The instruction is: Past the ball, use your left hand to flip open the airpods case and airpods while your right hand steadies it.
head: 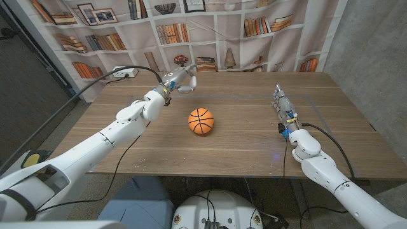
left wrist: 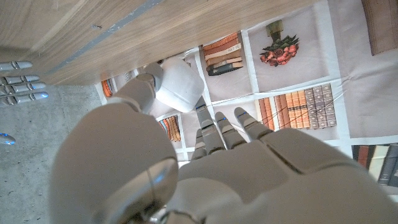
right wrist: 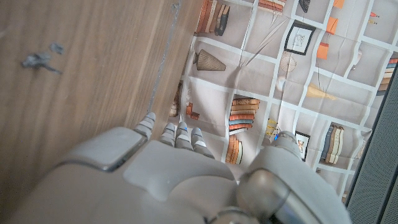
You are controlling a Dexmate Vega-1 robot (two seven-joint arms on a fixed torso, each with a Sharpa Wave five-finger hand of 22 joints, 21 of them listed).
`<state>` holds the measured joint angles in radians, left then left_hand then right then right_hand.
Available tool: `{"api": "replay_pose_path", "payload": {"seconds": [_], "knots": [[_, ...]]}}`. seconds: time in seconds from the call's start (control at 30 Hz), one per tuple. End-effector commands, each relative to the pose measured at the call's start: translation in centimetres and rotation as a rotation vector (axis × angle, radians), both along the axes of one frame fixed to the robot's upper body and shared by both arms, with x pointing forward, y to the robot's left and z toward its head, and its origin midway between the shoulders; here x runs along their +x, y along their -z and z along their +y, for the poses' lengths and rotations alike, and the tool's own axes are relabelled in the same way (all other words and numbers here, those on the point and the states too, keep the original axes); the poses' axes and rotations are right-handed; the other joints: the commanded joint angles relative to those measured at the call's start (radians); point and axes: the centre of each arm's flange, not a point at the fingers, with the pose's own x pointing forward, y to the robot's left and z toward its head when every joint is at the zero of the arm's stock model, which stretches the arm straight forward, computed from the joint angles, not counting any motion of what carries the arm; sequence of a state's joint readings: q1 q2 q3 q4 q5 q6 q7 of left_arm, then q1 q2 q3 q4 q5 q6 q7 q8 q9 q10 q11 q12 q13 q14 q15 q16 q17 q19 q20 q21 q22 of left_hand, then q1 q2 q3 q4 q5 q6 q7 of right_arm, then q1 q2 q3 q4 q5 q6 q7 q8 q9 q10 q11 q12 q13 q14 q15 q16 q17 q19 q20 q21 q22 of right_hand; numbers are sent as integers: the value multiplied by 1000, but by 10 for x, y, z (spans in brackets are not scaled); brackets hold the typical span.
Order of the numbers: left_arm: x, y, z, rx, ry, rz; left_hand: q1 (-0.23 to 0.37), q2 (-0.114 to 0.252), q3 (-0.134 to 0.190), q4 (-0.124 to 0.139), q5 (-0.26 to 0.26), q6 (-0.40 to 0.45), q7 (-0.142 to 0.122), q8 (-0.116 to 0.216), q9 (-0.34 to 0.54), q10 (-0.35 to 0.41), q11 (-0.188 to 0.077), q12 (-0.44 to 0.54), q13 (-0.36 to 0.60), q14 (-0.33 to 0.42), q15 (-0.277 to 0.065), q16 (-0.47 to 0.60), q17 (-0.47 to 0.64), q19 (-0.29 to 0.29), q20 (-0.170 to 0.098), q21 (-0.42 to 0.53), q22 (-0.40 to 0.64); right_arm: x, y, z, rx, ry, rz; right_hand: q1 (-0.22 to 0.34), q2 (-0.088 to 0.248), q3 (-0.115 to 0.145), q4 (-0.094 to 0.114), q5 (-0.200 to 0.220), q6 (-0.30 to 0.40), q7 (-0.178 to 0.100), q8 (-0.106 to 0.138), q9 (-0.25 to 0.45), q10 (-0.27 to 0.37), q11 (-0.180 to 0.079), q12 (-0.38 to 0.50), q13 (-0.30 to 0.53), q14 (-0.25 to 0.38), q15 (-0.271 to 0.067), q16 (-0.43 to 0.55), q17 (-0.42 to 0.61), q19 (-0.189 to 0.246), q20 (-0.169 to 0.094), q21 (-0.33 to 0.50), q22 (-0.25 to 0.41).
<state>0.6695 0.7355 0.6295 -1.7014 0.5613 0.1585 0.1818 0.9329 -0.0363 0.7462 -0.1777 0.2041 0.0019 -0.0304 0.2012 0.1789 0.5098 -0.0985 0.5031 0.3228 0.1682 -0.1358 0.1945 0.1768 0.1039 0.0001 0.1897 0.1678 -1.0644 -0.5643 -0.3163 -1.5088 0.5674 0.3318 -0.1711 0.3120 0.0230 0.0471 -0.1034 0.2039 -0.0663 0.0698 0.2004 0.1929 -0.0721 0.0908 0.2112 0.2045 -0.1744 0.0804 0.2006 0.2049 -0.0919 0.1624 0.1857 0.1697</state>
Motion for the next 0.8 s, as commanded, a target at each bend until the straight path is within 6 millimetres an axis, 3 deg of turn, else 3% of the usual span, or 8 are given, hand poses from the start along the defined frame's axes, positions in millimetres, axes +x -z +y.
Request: {"api": "replay_pose_path", "payload": {"seconds": [0.03,0.23,0.37,0.8], "knots": [[2,6,-6,-146,64,29,-4,4,9,5,3,5,2,3,5,127,-117,10,16,7,0,4,0,10,-2,5,2,-6,1,-4,7,5,-10,5,9,-2,-7,-4,-3,2,1,4,-3,-1,-1,2,-86,-4,8,2,-8,3,4,2],[4,7,-11,-218,104,50,-3,6,8,6,5,4,3,0,5,131,-117,11,18,29,-11,8,0,20,-11,7,2,-7,0,-5,5,5,-14,5,9,-2,-7,-4,-3,1,1,4,-3,-1,-1,2,-86,-4,8,2,-8,3,4,2],[5,7,-12,-234,121,59,0,5,1,5,6,0,8,-4,5,145,-117,14,23,53,-23,8,-1,72,-24,21,3,-9,1,-6,-13,15,-12,3,8,-3,-7,-5,-1,1,1,4,4,0,1,2,-57,-17,19,3,-7,3,4,2],[4,11,-21,-355,216,93,-1,5,-1,7,9,11,14,-1,5,165,-117,17,26,92,-34,14,0,60,-17,10,3,-10,-1,-8,-16,22,-14,1,8,-4,-6,-5,-2,1,1,4,6,1,2,2,-46,-21,23,4,-6,5,5,2]]}}
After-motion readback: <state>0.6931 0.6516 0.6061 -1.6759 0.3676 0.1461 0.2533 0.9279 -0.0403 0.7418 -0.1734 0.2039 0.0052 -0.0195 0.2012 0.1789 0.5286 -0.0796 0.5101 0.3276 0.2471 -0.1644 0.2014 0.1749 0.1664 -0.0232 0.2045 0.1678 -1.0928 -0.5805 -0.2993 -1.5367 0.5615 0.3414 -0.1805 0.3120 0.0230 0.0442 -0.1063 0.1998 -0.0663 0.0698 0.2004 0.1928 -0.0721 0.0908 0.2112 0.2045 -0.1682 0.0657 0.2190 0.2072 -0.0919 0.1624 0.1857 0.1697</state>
